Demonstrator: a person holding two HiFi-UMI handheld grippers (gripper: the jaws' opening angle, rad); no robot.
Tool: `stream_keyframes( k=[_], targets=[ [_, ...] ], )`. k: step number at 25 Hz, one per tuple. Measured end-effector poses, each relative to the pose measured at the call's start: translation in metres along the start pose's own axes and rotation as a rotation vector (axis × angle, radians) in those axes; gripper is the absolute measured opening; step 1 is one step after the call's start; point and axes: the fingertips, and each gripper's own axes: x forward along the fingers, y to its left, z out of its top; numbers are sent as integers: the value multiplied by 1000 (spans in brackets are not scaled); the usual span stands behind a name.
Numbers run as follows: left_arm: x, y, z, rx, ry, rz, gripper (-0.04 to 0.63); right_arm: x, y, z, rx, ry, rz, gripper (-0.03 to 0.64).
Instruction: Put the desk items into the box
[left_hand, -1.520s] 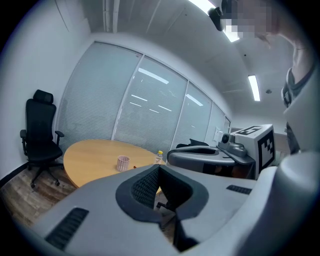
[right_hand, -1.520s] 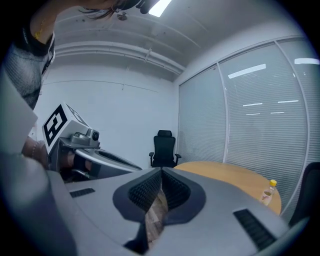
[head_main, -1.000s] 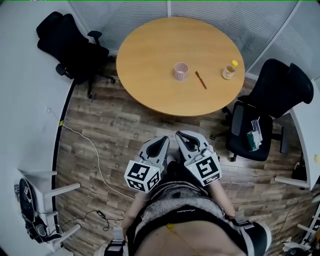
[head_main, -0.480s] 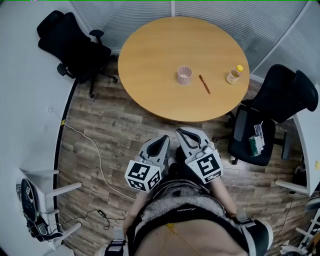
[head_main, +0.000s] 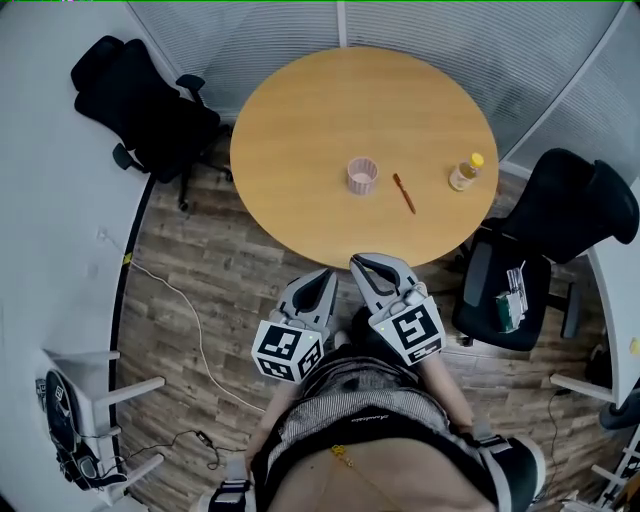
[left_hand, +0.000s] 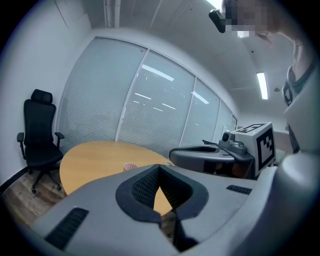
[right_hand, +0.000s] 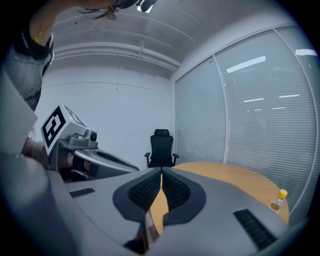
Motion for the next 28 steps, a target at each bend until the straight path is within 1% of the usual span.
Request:
stream_keyframes(
  k=[5,9,15,19,28],
  targets=[
    [28,3,15,11,-10,7,-3,10,-26,5,18,-9,19,23],
    [46,3,20,-3,-12,6,-3,15,-43,5,24,-12,33,23],
    [67,4,28,6,-8,19,-3,22,-63,9,19,-18,57,23],
    [78,3,32,1,-11,19,-3,23,-76,8,0,-17,58,23],
    [106,-3,33,-21,-30,39,-3,15,-104,-5,20,-12,59,23]
  ],
)
